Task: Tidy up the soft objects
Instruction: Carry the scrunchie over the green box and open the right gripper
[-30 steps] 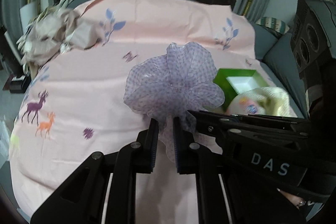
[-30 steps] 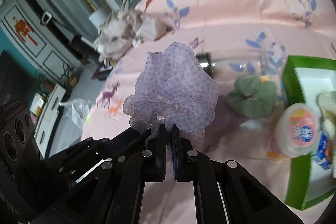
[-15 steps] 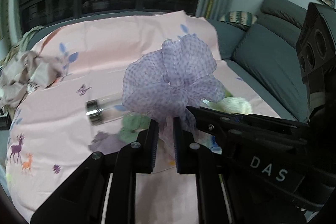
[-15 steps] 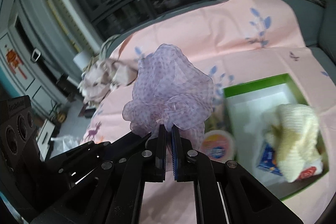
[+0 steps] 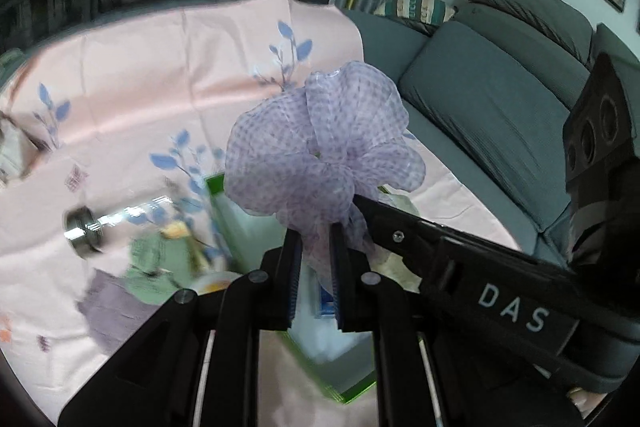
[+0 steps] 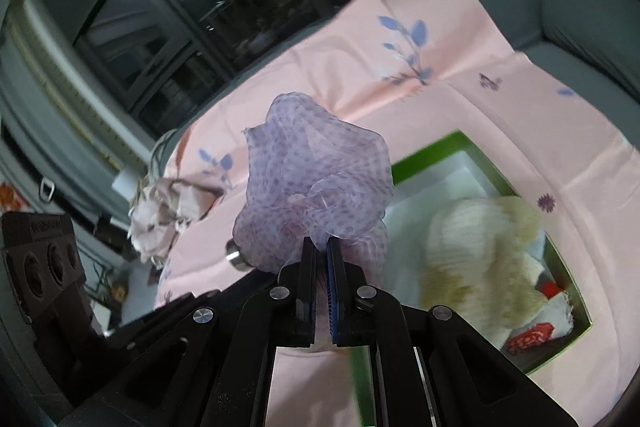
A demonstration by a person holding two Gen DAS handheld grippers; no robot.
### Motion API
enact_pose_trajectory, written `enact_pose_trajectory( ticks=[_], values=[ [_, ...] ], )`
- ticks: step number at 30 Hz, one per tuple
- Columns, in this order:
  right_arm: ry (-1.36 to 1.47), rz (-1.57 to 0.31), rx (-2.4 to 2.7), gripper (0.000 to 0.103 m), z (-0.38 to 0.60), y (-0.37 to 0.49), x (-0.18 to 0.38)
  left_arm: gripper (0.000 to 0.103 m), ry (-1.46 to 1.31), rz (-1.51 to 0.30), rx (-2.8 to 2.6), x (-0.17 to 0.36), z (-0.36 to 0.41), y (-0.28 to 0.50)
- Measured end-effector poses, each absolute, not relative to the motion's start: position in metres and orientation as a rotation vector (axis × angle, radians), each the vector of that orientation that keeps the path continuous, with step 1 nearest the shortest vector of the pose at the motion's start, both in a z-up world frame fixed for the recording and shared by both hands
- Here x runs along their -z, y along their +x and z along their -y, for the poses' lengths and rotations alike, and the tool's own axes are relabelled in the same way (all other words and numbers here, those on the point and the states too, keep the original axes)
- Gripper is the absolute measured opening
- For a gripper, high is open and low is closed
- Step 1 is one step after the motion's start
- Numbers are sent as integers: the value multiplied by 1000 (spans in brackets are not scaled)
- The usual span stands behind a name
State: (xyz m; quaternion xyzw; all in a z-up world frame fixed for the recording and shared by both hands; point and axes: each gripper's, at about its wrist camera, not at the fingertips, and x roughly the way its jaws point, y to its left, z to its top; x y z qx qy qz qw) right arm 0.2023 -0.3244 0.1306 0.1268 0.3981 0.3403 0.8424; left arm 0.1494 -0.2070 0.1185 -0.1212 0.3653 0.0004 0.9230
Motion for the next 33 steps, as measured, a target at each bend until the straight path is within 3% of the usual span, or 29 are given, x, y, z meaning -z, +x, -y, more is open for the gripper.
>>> enact_pose_trajectory(
  ticks=[19,26,31,33],
  values=[
    [542,-999,-553,8,374,261,-75,13,-357,-886,-4,-77,228,208],
    [580,-1018,-539,8,381,261,-72,27,-356,-898,-23,-74,229,206],
    [601,-987,-532,11,389,256,-79,49,-363,-865,-15,-85,225,197],
    [606,-958,-536,21,391,253,-84,61,-365,-854,-14,-89,224,193]
  ],
)
